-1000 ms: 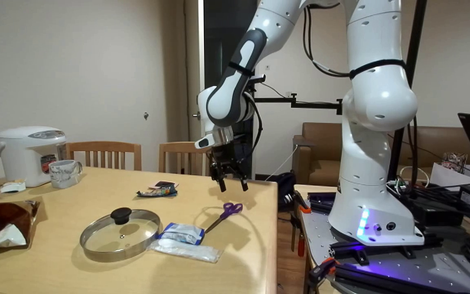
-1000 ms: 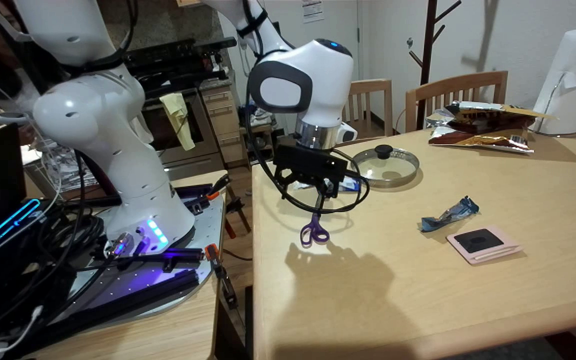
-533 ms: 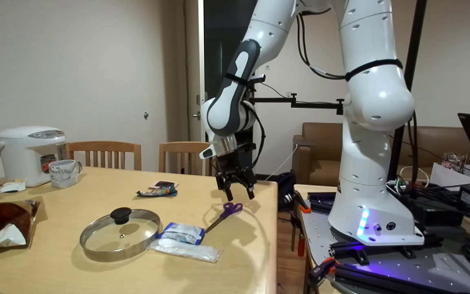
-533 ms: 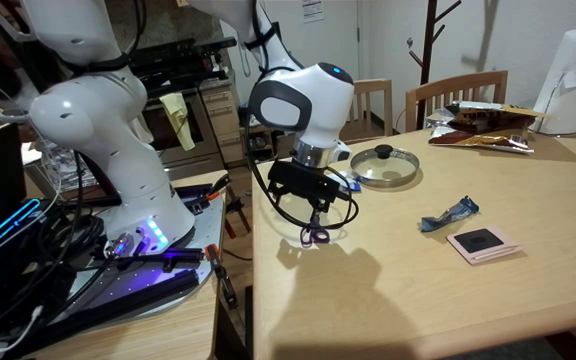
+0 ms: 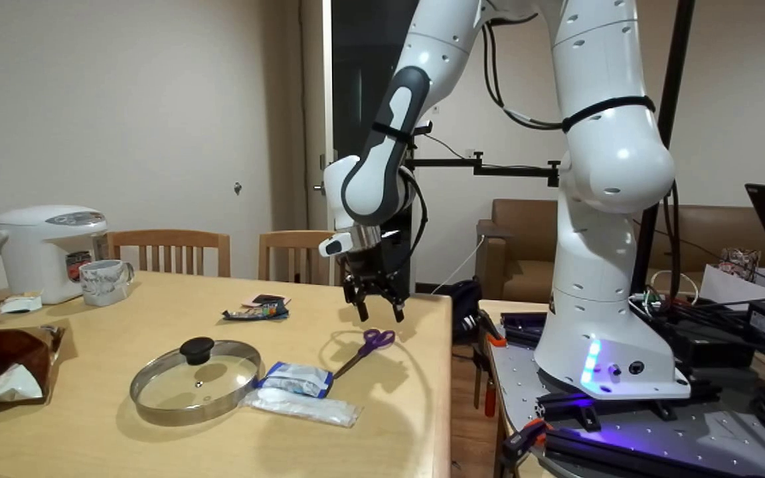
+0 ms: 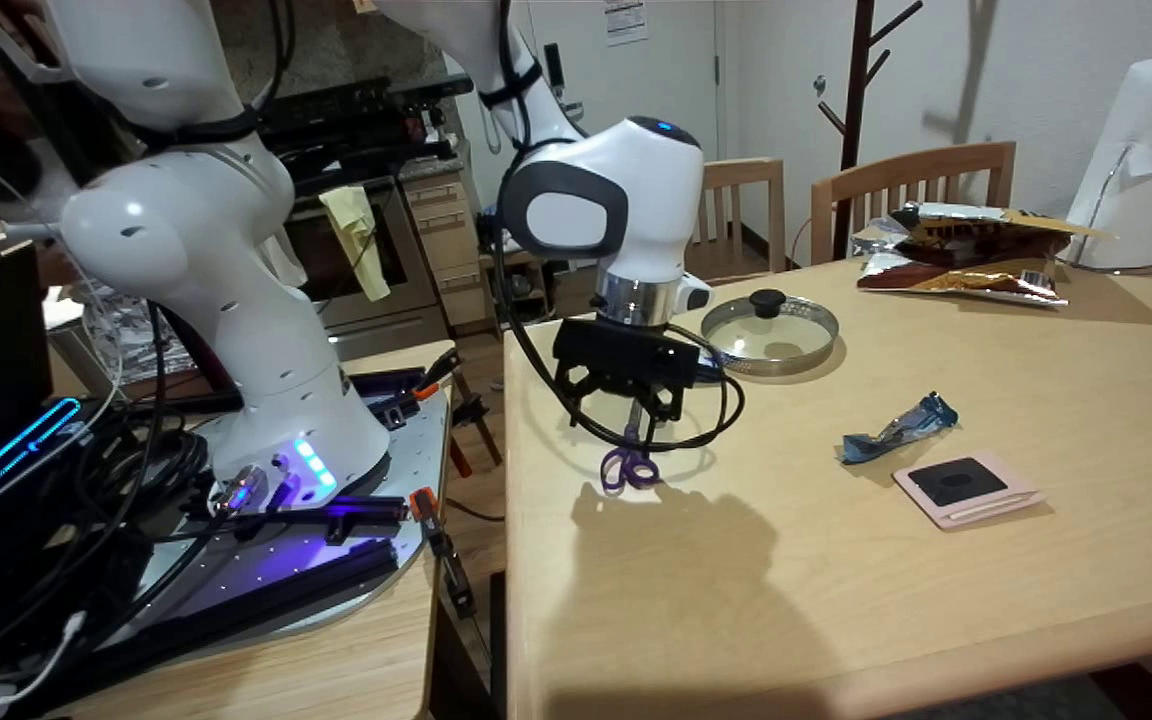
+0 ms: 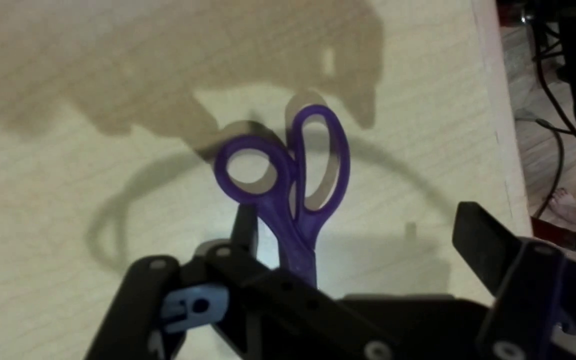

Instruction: Place the pair of scissors next to the lid

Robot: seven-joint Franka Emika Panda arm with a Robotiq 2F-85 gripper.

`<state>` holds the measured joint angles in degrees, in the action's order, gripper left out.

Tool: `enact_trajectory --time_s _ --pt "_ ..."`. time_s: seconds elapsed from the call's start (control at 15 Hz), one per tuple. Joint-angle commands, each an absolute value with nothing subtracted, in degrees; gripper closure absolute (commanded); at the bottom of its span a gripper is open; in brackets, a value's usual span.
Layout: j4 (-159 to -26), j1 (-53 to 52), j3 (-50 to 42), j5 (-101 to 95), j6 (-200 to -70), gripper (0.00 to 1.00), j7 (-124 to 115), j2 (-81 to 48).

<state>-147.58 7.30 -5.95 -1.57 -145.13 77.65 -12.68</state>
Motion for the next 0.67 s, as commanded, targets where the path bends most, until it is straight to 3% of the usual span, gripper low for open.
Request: enact_trajectory --time_s 0.0,0.6 --pt "-148.2 7.0 -6.6 -8.5 -148.1 0.00 71.4 -13.3" --pt "-147.5 10.7 -1.4 1.2 -149.4 0.00 81.4 -14.2"
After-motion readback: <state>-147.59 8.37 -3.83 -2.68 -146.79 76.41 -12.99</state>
